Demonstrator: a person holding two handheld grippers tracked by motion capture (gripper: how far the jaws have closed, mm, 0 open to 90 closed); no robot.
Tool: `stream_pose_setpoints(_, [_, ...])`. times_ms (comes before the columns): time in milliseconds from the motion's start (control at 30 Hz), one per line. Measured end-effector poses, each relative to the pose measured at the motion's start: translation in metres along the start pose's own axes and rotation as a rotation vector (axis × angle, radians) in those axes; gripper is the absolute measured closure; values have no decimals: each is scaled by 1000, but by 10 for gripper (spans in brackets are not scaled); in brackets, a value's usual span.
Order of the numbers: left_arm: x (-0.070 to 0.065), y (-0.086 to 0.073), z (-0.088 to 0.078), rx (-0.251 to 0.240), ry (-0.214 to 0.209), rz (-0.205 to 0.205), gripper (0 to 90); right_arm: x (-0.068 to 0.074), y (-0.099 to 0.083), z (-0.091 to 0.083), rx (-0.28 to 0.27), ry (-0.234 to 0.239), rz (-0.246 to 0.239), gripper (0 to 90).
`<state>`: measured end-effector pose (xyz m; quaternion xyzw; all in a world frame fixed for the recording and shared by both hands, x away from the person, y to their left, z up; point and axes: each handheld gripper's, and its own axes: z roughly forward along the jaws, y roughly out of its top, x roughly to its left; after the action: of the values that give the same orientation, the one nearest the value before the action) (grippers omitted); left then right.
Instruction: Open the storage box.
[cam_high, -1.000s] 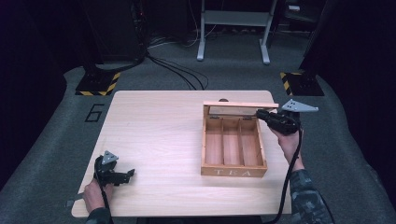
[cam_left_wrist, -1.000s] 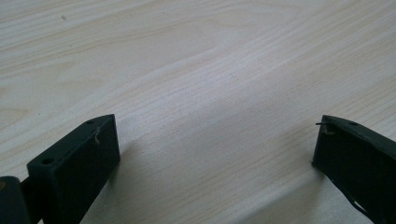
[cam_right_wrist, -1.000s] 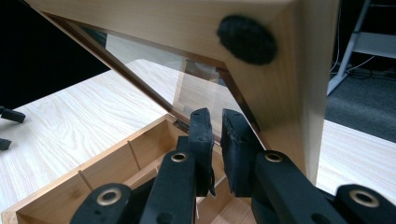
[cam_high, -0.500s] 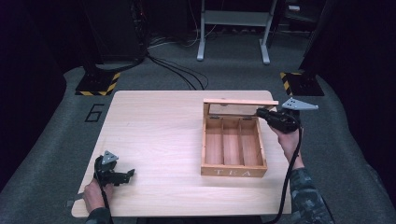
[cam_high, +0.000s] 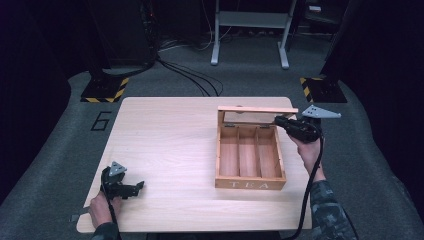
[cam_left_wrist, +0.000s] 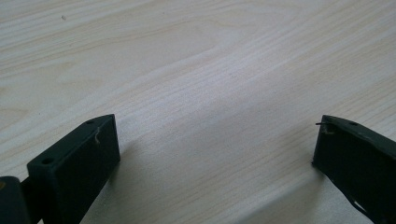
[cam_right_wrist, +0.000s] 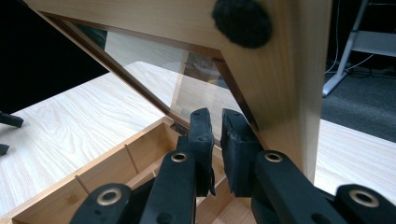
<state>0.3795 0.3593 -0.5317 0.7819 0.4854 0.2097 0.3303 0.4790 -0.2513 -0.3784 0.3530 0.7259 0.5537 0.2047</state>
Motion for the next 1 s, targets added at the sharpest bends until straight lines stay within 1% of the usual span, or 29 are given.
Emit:
stream_pose_setpoints(633, [0, 0, 0, 1, -2, 0, 2, 0, -1, 0, -1, -2, 4, 824])
stream_pose_setpoints(733, [0, 0, 0, -5, 3, -1, 3, 0, -2, 1, -2, -1, 6, 824])
stream_pose_setpoints(1000, [0, 0, 0, 0, 0, 0, 3, 0, -3, 1, -3, -2, 7, 825])
